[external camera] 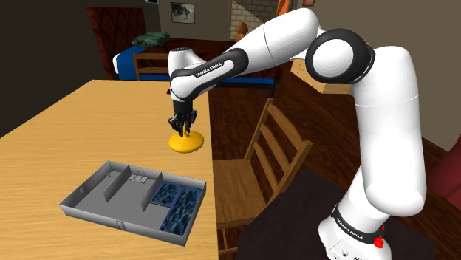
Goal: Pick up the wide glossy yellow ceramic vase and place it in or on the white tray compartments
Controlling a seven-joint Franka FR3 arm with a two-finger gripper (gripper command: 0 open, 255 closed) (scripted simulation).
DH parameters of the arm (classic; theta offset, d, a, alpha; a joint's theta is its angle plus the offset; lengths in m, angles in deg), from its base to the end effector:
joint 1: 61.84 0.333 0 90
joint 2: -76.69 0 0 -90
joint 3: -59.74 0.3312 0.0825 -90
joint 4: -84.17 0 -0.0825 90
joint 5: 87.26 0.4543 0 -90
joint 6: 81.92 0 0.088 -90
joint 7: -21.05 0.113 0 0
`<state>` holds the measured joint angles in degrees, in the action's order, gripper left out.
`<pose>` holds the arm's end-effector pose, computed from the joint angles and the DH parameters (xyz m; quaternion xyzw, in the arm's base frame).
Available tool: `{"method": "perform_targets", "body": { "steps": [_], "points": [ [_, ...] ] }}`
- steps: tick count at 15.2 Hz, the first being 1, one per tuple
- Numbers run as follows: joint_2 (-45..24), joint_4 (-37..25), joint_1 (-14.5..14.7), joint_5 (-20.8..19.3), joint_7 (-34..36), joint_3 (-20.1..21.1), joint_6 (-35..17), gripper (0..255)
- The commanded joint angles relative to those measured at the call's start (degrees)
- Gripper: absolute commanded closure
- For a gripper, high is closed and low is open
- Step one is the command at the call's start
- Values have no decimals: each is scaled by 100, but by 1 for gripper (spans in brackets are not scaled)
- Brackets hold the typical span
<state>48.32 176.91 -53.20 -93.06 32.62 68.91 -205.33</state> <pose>0.7233 0.2139 0.3157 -0.9972 -0.0709 -0.0242 0.0010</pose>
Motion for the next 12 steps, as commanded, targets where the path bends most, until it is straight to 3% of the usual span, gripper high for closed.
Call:
{"method": "perform_targets", "body": {
  "steps": [1,5,12],
  "points": [
    [-3,2,1,1,0,1,1,255],
    [-3,3,1,0,0,1,-1,255],
    [202,-236,-9,47,-33,25,441,255]
  ]
}}
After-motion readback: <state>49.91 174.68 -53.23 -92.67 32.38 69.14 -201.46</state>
